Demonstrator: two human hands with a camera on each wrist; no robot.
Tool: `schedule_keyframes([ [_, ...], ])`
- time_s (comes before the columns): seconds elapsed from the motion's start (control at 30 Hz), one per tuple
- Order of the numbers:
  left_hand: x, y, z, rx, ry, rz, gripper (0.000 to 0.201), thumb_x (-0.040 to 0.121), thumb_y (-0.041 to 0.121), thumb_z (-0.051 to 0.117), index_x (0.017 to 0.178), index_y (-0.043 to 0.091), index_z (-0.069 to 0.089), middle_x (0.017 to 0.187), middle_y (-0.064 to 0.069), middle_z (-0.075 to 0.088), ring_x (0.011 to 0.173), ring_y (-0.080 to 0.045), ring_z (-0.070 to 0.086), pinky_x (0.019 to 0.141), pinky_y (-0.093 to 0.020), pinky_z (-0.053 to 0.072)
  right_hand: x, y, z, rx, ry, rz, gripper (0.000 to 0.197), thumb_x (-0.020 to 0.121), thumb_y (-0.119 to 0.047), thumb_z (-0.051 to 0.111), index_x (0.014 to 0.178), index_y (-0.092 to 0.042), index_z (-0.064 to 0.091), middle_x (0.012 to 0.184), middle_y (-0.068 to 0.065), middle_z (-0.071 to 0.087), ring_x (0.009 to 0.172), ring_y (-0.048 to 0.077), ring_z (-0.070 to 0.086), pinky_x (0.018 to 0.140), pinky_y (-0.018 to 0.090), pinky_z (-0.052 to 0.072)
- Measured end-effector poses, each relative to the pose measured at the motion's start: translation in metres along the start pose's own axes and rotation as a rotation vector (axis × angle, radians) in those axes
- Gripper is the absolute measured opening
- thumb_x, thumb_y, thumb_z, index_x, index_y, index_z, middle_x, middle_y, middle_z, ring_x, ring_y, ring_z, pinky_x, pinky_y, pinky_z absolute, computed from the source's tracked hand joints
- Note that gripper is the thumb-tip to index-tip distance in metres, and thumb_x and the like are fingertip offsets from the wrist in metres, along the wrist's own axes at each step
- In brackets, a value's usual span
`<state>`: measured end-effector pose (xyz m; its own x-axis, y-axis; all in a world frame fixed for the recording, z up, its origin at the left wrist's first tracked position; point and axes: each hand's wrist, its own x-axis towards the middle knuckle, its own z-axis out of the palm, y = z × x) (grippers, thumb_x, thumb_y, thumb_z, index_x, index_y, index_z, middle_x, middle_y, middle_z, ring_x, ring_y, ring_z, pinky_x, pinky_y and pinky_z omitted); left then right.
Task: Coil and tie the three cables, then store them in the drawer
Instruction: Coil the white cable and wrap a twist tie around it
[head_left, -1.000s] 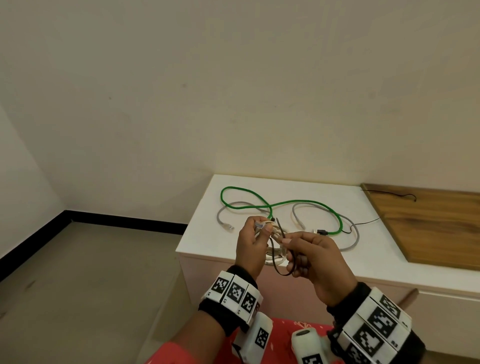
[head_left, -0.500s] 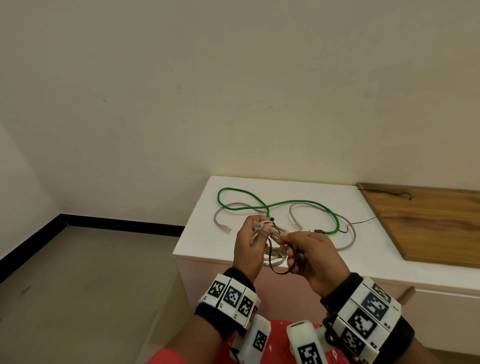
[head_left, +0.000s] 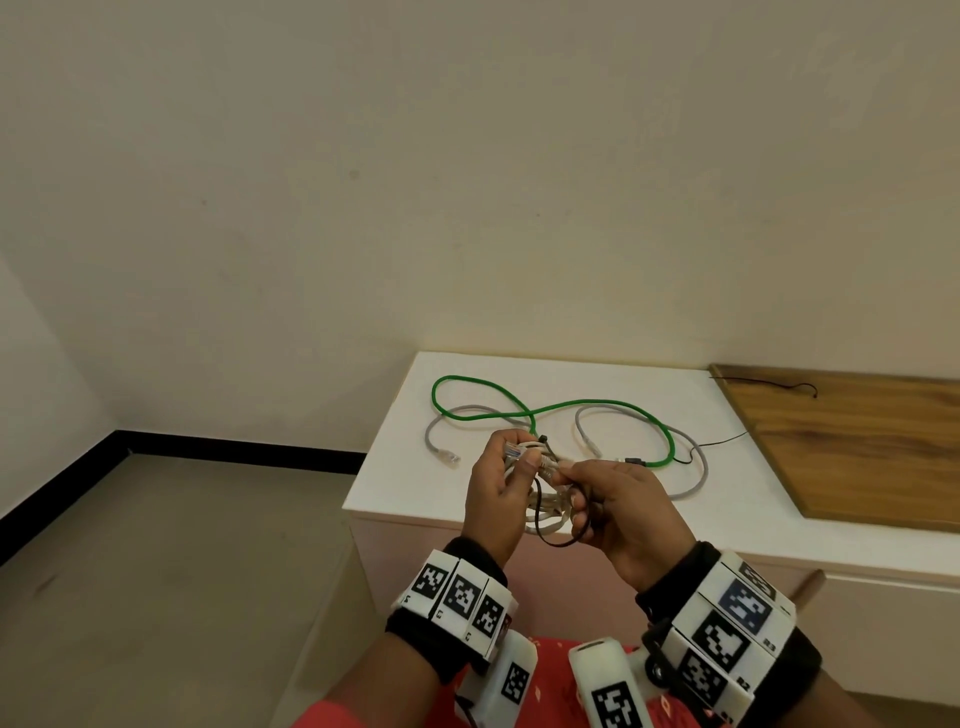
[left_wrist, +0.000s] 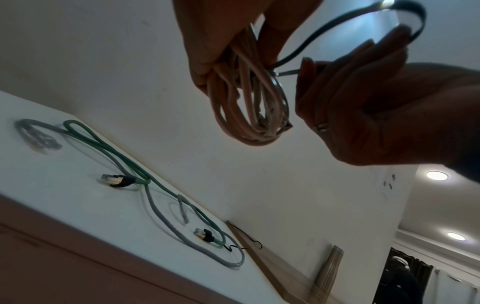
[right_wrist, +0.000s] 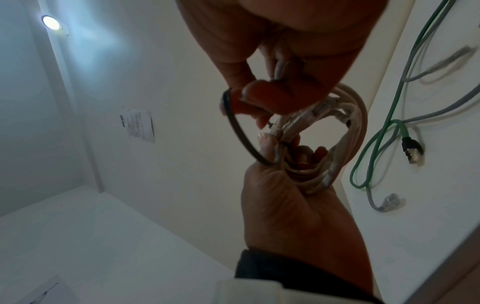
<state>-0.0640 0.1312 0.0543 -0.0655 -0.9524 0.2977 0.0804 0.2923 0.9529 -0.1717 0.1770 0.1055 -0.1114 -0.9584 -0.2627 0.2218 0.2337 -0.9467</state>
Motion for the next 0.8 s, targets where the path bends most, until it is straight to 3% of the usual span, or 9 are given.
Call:
schedule_keyframes([
  [0.1, -0.001, -0.002, 0.0, 0.03, -0.04, 0.049, 0.009, 0.078, 0.031, 0.051, 0.087, 0.027, 0.052, 0.077, 0.003, 0.061, 0.073, -0.017, 0.059, 0.075, -0.042, 0.049, 0.001, 0.0, 0.0, 0.021, 0.004, -0.002, 0.022, 0.086, -0.006, 0.053, 0.067, -0.002, 0.063, 0.039, -0.002, 0.046, 0.032, 0.008, 0.041, 0.036, 0.016, 0.035],
  [0.27, -0.004, -0.007, -0.001, 0.118, -0.114, 0.111, 0.017, 0.076, 0.043, 0.046, 0.088, 0.032, 0.051, 0.082, -0.002, 0.061, 0.077, -0.021, 0.059, 0.075, -0.042, 0.05, 0.004, -0.003, -0.004, 0.016, -0.018, -0.04, 0.021, 0.087, -0.005, 0.054, 0.068, -0.001, 0.062, 0.039, -0.002, 0.05, 0.032, 0.008, 0.044, 0.035, 0.016, 0.039],
  [0.37, -0.004, -0.005, -0.003, 0.175, -0.135, 0.163, 0.016, 0.076, 0.043, 0.044, 0.088, 0.034, 0.049, 0.084, 0.004, 0.059, 0.08, -0.017, 0.058, 0.076, -0.035, 0.049, 0.006, -0.005, -0.008, -0.171, 0.011, -0.152, 0.019, 0.084, -0.009, 0.061, 0.066, -0.004, 0.056, 0.041, 0.0, 0.054, 0.033, 0.01, 0.048, 0.036, 0.018, 0.039],
  [0.47, -0.005, -0.004, -0.003, 0.187, -0.15, 0.178, 0.012, 0.079, 0.039, 0.046, 0.089, 0.033, 0.049, 0.086, 0.006, 0.058, 0.084, -0.019, 0.061, 0.076, -0.04, 0.052, 0.01, -0.005, -0.012, -0.336, 0.05, -0.256, 0.016, 0.08, -0.012, 0.067, 0.07, -0.005, 0.056, 0.048, 0.005, 0.053, 0.034, 0.007, 0.046, 0.036, 0.017, 0.034],
  [0.53, -0.006, -0.005, -0.002, 0.18, -0.153, 0.181, 0.016, 0.078, 0.041, 0.045, 0.091, 0.032, 0.05, 0.088, 0.002, 0.06, 0.084, -0.024, 0.062, 0.077, -0.043, 0.053, 0.013, -0.004, -0.014, -0.344, 0.054, -0.26, 0.013, 0.082, -0.017, 0.064, 0.08, -0.005, 0.062, 0.054, 0.0, 0.05, 0.036, 0.001, 0.043, 0.04, 0.018, 0.032],
  [0.6, -0.006, -0.006, -0.001, 0.18, -0.168, 0.189, 0.019, 0.077, 0.042, 0.045, 0.092, 0.031, 0.05, 0.089, -0.001, 0.061, 0.086, -0.023, 0.063, 0.079, -0.042, 0.053, 0.017, -0.005, -0.017, -0.326, 0.046, -0.233, 0.018, 0.086, -0.021, 0.059, 0.087, -0.004, 0.066, 0.058, -0.003, 0.048, 0.045, 0.002, 0.041, 0.046, 0.02, 0.031],
  [0.7, -0.007, -0.006, 0.001, 0.172, -0.218, 0.193, 0.021, 0.077, 0.042, 0.045, 0.093, 0.03, 0.05, 0.088, 0.001, 0.061, 0.082, -0.011, 0.062, 0.077, -0.029, 0.051, 0.02, -0.007, -0.021, -0.288, -0.039, -0.189, 0.015, 0.087, -0.017, 0.058, 0.074, -0.01, 0.064, 0.063, -0.001, 0.055, 0.056, 0.01, 0.047, 0.052, 0.02, 0.036],
  [0.8, -0.009, -0.005, 0.003, 0.169, -0.26, 0.186, 0.013, 0.08, 0.034, 0.048, 0.092, 0.029, 0.05, 0.084, 0.008, 0.06, 0.076, -0.001, 0.06, 0.071, -0.015, 0.047, 0.026, -0.009, -0.025, -0.241, -0.035, -0.198, 0.024, 0.086, -0.009, 0.057, 0.063, -0.012, 0.055, 0.065, 0.003, 0.056, 0.063, 0.014, 0.052, 0.06, 0.023, 0.039],
])
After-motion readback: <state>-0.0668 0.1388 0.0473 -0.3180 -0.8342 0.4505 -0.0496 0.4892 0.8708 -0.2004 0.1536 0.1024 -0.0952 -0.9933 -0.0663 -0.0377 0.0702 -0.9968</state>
